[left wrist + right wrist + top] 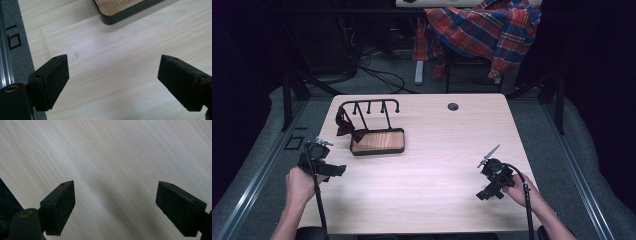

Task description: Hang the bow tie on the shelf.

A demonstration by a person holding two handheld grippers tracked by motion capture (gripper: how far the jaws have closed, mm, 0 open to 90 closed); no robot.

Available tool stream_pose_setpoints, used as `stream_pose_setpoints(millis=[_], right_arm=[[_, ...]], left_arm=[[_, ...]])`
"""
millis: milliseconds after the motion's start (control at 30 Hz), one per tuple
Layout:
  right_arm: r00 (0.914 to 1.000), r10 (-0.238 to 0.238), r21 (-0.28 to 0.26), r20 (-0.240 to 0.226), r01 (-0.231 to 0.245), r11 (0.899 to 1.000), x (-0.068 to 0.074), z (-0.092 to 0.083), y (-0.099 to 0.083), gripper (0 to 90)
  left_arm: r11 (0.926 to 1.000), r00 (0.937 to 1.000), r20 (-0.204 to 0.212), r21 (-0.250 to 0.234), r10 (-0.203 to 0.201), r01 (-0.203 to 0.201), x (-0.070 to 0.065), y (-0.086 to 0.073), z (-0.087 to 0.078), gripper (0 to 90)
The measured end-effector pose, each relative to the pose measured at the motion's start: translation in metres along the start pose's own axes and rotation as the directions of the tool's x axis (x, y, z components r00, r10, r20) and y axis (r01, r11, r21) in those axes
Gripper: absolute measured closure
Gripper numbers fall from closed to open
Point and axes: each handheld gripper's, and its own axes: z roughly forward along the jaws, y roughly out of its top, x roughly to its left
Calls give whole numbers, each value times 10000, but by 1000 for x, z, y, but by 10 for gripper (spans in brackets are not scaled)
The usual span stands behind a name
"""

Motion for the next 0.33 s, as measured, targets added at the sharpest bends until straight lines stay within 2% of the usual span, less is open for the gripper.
stream_pose_setpoints(millis=[33, 100, 167, 333], right_arm=[[9997, 177, -244, -181, -182, 9995, 0, 2, -1, 158], [10000, 42, -91, -30, -43, 9999, -1, 0, -1, 158], [9998, 147, -215, -106, -149, 9997, -1, 0, -2, 159], [9999, -15, -134, 154, 17, 9999, -1, -3, -2, 158]], left_arm=[[10000, 10000, 45, 80, 3, -3, 0, -1, 3, 104], [9998, 9999, 149, 190, 10, -13, -1, -5, 7, 102], [9998, 9999, 144, 214, 40, -43, -3, -6, 9, 88], [9996, 9998, 146, 266, 118, -122, -3, -7, 14, 56]])
